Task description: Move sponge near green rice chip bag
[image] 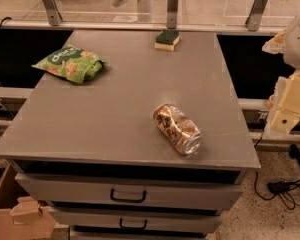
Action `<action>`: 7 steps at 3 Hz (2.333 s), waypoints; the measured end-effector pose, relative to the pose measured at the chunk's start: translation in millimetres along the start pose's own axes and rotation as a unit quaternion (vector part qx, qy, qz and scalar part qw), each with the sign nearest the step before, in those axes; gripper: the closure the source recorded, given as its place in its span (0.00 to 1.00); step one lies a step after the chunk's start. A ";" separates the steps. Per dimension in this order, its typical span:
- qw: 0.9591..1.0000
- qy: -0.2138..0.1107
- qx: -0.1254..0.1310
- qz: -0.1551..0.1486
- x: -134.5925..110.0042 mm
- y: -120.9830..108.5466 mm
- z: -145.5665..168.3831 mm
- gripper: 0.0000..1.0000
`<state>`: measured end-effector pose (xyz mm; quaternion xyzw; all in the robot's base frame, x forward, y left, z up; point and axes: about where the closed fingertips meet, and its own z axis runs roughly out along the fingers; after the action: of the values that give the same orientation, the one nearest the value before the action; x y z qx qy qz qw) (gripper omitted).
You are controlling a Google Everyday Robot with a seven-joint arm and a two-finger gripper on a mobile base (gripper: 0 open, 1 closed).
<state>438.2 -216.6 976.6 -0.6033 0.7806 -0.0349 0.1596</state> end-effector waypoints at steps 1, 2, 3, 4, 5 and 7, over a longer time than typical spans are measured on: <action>1.000 0.000 0.000 0.000 -0.1 -0.1 0.0 0.00; 1.000 -0.017 0.011 -0.021 -18.6 -26.7 9.0 0.00; 0.998 -0.047 0.027 -0.041 -52.9 -71.5 26.4 0.00; 0.994 -0.087 0.050 -0.045 -96.6 -117.6 43.4 0.00; 0.988 -0.130 0.081 -0.026 -141.3 -155.9 54.1 0.00; 0.985 -0.149 0.084 0.001 -152.8 -170.8 73.1 0.00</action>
Offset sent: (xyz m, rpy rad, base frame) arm 0.0771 0.0274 0.0014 0.0382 -0.0709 0.1085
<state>652.2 -106.9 981.2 -0.5854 0.7428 -0.0101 0.3247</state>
